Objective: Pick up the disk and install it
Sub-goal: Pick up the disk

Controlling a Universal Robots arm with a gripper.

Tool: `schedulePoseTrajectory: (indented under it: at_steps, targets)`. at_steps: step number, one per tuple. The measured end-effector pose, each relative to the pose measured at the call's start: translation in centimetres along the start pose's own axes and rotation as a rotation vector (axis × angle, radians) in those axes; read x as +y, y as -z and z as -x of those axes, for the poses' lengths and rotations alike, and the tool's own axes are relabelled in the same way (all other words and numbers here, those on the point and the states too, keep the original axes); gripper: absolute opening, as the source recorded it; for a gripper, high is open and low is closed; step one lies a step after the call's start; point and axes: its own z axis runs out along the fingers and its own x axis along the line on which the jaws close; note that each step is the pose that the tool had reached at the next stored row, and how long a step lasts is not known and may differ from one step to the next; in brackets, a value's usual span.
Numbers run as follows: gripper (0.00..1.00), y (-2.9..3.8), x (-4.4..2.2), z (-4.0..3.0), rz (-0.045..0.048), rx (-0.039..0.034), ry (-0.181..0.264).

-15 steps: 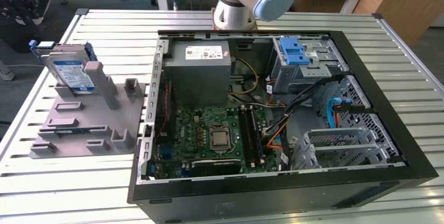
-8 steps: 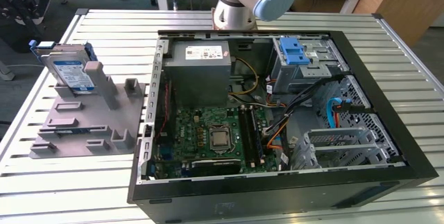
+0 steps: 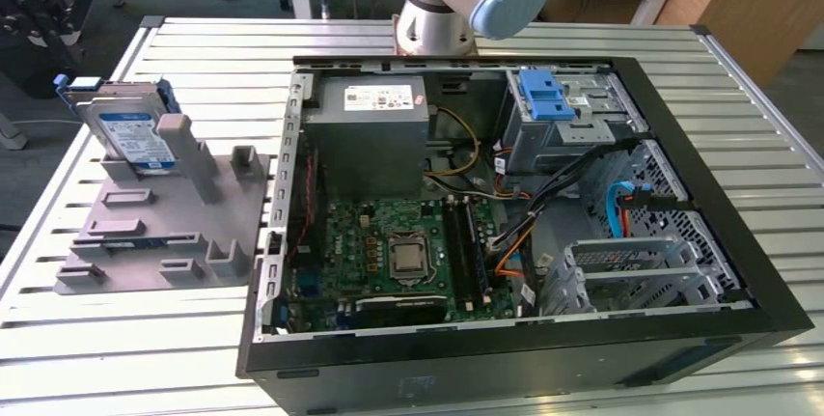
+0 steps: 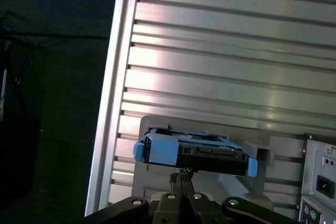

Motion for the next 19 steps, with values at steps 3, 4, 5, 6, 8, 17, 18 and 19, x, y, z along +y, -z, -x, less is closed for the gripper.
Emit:
schedulePoseTrajectory:
  at_steps: [3, 4, 5, 6, 8, 17, 18, 19]
  targets:
    - [0.11, 0.0, 0.0, 0.0, -0.0005, -0.0004, 0.023]
    - [0.11, 0.0, 0.0, 0.0, -0.0007, -0.0005, 0.032]
    - [0.11, 0.0, 0.0, 0.0, -0.0008, -0.0006, 0.04]
    - [0.11, 0.0, 0.0, 0.0, -0.001, -0.0006, 0.05]
    - [0.11, 0.0, 0.0, 0.0, -0.0014, -0.0006, 0.07]
    - [0.11, -0.01, 0.0, 0.0, -0.0025, 0.0003, 0.134]
    - [0.11, -0.01, 0.0, 0.0, -0.0025, 0.0003, 0.134]
    - [0.11, -0.01, 0.0, 0.0, -0.0025, 0.0003, 0.135]
